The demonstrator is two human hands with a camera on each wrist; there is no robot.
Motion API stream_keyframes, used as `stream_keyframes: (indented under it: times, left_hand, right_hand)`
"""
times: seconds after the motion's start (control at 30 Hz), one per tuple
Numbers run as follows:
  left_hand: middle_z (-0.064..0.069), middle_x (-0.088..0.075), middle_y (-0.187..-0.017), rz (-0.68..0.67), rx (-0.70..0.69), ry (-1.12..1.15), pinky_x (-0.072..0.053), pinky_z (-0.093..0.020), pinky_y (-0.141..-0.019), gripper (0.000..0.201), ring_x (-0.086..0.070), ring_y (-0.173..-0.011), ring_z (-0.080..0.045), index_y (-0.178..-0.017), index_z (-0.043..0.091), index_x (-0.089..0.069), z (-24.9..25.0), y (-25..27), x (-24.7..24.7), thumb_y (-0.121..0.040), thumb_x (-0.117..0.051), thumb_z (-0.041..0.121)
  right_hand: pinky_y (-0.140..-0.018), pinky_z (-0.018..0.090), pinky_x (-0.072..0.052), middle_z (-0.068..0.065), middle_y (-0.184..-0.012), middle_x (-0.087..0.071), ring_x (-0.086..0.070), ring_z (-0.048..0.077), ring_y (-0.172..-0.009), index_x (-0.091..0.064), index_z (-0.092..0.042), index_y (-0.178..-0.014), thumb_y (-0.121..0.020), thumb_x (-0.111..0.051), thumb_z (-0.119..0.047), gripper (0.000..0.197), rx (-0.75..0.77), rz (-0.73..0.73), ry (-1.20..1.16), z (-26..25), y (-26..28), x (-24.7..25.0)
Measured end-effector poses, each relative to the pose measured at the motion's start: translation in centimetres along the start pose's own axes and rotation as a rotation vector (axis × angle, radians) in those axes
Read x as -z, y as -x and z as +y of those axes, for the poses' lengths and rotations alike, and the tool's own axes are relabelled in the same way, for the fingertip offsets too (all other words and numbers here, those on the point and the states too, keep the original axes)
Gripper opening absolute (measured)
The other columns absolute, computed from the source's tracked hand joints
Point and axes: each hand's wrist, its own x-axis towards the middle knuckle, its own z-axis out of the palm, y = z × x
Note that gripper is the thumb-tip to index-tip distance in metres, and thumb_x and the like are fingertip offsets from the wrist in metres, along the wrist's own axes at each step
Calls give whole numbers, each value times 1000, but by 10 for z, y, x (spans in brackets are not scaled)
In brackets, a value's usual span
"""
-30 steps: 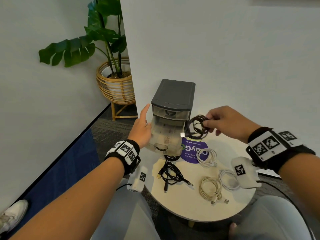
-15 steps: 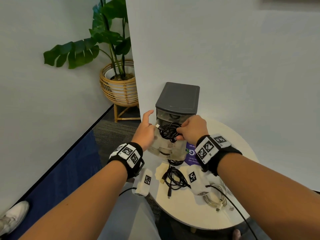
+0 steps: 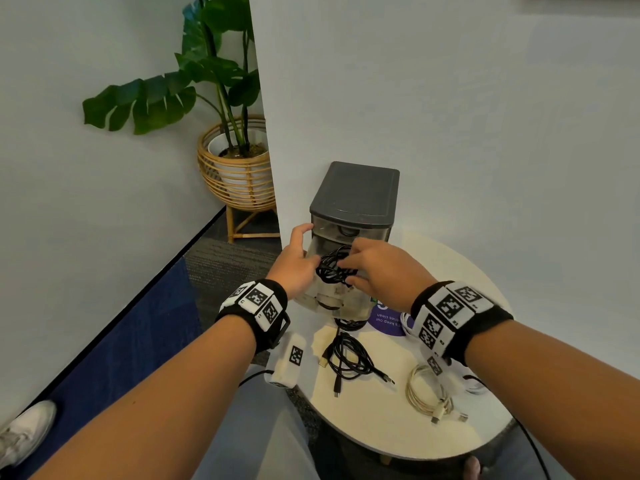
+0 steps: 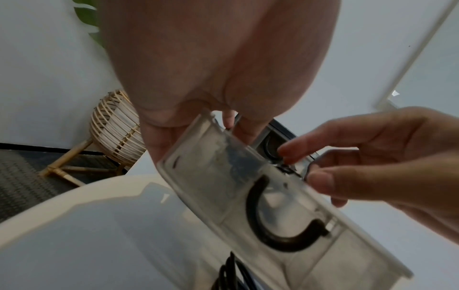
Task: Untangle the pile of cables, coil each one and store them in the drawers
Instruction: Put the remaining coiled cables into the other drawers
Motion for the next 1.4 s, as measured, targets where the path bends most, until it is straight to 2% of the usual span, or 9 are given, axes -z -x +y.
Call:
stream_keyframes:
  times: [0.2, 0.47, 0.67, 0.87, 1.03, 1.17, 1.23, 1.3, 1.4]
  left_hand:
    - [-23, -68, -108, 23, -8, -52, -58, -53, -87, 61, -68, -94, -37, -151, 40, -21, 1, -1, -1, -104, -51, 16]
    - [-17, -66, -98, 43, -7, -40, -56, -55, -91, 54, -68, -90, -32, -148, 40, -23, 0, -7, -3, -105, -50, 22]
    - [-17, -68, -95, 80, -2, -63, -57, -57, -86, 43, -70, -88, -37, -141, 37, -26, 1, -13, -3, -105, -49, 27]
    - [-21, -69, -105, 79, 34, -61, -58, -55, -87, 43, -72, -91, -35, -138, 37, -27, 1, -17, -1, -105, -51, 23]
    - [-23, -69, -107, 85, 29, -59, -57, -50, -84, 43, -71, -91, -35, -141, 37, -26, 0, -19, -1, -106, -50, 26]
    - [-24, -70, -98, 99, -38, -42, -58, -55, -83, 61, -71, -84, -36, -149, 46, -16, 0, -19, -4, -104, -51, 23]
    - [-17, -66, -103, 125, -102, -52, -58, -51, -79, 71, -67, -80, -28, -152, 52, -10, 3, -18, -4, -103, -51, 21]
    - [-2, -48, -121, 167, -144, -95, -49, -38, -80, 74, -54, -83, -10, -153, 58, -4, 6, -18, -4, -105, -49, 24]
    - [-1, -43, -123, 198, -172, -192, -40, -33, -77, 75, -50, -83, -11, -154, 59, -2, 11, -15, -5, -106, -44, 20]
  right_hand:
    - [-72, 28, -42, 5, -111, -65, -64, 23, -99, -67, -14, -122, -105, -51, -27, 27, 17, -111, 303, -5, -18, -2]
    - [-67, 32, -45, 7, -99, -71, -70, 26, -88, -68, -10, -114, -103, -52, -19, 21, -37, -119, 441, -16, -33, -1]
    - [-62, 30, -37, 4, -99, -68, -60, 23, -76, -42, -20, -140, -101, -57, -20, 42, 68, -32, 377, -15, -35, -3]
    - [-65, 30, -44, 4, -109, -66, -65, 23, -94, -40, -23, -149, -103, -52, -23, 48, 155, -49, 412, 0, -35, -9]
    - [-69, 28, -41, 1, -111, -64, -63, 22, -98, -54, -26, -139, -102, -52, -25, 37, 107, -82, 339, 5, -32, -9]
    - [-66, 29, -42, -1, -107, -64, -65, 23, -93, -49, -23, -134, -97, -56, -24, 39, 55, -20, 197, -1, -32, -8]
    - [-70, 31, -45, 0, -113, -65, -65, 24, -98, -46, -22, -138, -96, -57, -26, 43, 40, -22, 230, -4, -30, -11]
    - [-82, 36, -49, 2, -122, -63, -62, 25, -108, -45, -18, -144, -97, -58, -29, 50, 44, -51, 338, -6, -29, -15]
    - [-87, 41, -52, 7, -127, -63, -62, 28, -113, -47, -12, -143, -100, -55, -24, 45, 8, -73, 405, -11, -35, -14]
